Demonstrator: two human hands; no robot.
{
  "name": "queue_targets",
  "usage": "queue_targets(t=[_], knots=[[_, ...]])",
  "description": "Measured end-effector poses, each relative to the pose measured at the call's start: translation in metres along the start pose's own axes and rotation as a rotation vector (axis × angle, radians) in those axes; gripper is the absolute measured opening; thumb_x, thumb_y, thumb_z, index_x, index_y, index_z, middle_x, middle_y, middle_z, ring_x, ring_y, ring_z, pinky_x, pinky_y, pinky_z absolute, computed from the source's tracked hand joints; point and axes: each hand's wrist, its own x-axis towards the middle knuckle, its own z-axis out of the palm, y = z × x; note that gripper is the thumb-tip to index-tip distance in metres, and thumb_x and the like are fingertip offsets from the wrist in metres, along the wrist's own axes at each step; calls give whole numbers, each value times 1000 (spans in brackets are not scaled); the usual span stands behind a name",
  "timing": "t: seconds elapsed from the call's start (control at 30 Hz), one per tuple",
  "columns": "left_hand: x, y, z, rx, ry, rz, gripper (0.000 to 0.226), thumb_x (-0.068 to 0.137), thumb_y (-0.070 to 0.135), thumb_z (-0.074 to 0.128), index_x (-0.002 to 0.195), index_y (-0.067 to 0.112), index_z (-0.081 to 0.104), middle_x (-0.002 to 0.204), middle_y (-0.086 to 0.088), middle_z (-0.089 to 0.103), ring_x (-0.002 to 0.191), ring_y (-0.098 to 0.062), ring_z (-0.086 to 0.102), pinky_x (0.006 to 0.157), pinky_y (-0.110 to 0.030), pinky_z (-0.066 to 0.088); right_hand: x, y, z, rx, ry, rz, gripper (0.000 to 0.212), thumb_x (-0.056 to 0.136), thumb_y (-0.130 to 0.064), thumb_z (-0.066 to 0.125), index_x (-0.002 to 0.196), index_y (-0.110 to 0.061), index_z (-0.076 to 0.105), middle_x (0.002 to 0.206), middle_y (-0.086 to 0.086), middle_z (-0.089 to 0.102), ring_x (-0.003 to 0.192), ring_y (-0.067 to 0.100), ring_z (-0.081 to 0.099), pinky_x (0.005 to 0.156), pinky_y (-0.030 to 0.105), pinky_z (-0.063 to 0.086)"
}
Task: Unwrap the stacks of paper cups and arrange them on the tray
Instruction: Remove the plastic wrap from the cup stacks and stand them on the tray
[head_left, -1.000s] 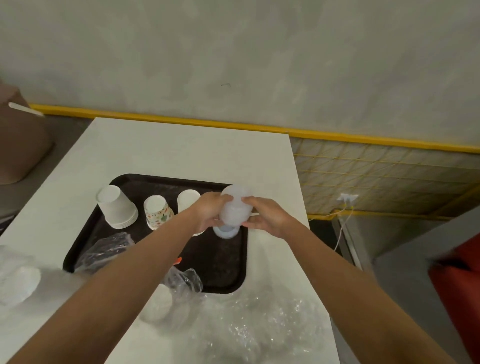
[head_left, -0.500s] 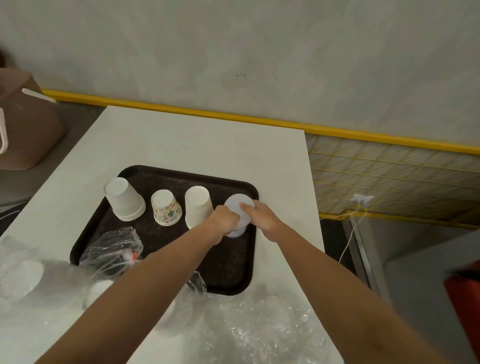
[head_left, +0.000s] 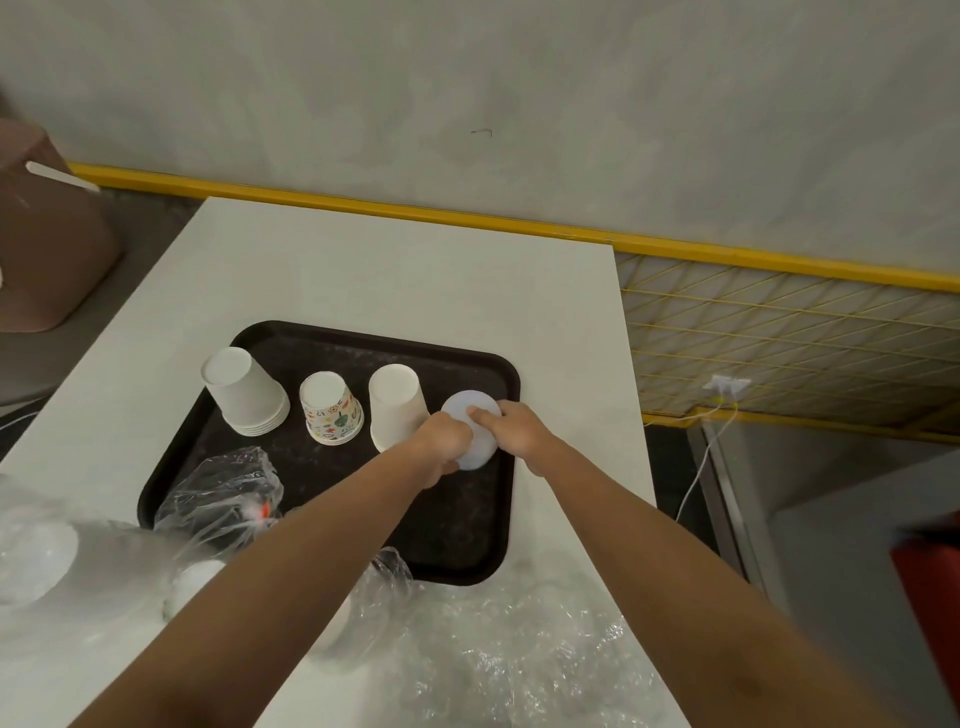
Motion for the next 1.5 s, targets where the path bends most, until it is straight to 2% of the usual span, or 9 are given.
queue_targets(t=[0.07, 0.37, 0.57, 0.73, 0.83, 0.97, 1.13, 1.4, 1.5], knots=[[1, 0, -1, 36, -13, -25, 46, 99, 8, 46, 142, -1, 32, 138, -20, 43, 126, -35, 44, 105, -40, 43, 1, 0, 1, 17, 7, 4, 51, 91, -42, 54, 130, -8, 52, 128, 11, 58, 114, 27, 55, 101, 40, 45], [12, -2, -6, 109, -23, 1, 47, 99, 12, 48, 143, 1, 32, 140, -20, 43, 127, -34, 44, 98, -35, 44, 4, 0, 5, 46, 47, 32, 50, 88, -41, 61, 124, -7, 58, 123, 12, 61, 111, 29, 58, 97, 43, 49], [12, -5, -8, 109, -34, -1, 47, 98, 14, 51, 140, 0, 35, 139, -18, 45, 115, -29, 48, 97, -35, 44, 3, 2, 5, 42, 61, 31, 48, 88, -41, 60, 122, -7, 59, 122, 11, 61, 110, 28, 58, 97, 41, 49], [6, -3, -17, 36, -87, -48, 53, 96, 16, 55, 142, 5, 33, 147, -15, 38, 135, -32, 38, 107, -41, 41, -1, -1, 5, 53, 84, -4, 48, 88, -41, 60, 122, -8, 59, 122, 8, 61, 110, 25, 57, 96, 36, 48], [-3, 3, -28, 40, -134, -83, 60, 95, 16, 55, 147, 6, 26, 152, -18, 29, 138, -34, 34, 107, -42, 41, -5, -4, 1, 40, 103, -27, 54, 87, -45, 60, 128, -11, 55, 133, 6, 55, 119, 24, 53, 103, 37, 43], [-19, 13, -43, 157, -200, -71, 64, 95, 17, 57, 148, 6, 24, 149, -23, 32, 130, -35, 45, 100, -41, 48, -14, -11, -5, 76, 192, -81, 58, 87, -40, 62, 136, -13, 46, 142, 3, 47, 129, 21, 45, 105, 30, 36], [-44, 21, -59, 328, -184, 50, 45, 94, 17, 57, 133, -2, 45, 123, -21, 58, 108, -28, 61, 92, -33, 53, -28, -23, -5, 136, 344, -182, 42, 86, -32, 65, 123, -15, 56, 131, 3, 54, 119, 18, 51, 90, 22, 37], [-81, 19, -87, 448, -62, 331, 21, 91, 11, 57, 108, 2, 66, 93, -4, 66, 75, -15, 64, 80, -24, 53, -58, -40, 9, 140, 402, -283, 25, 85, -24, 65, 108, -16, 61, 118, 3, 61, 109, 15, 57, 89, 21, 41], [-93, 12, -106, 440, -22, 440, 17, 89, 14, 61, 102, 7, 70, 96, -7, 67, 80, -18, 64, 80, -26, 53, -74, -48, 18, 148, 422, -300, 23, 86, -24, 64, 107, -15, 61, 116, 4, 62, 107, 15, 57, 88, 21, 41]])
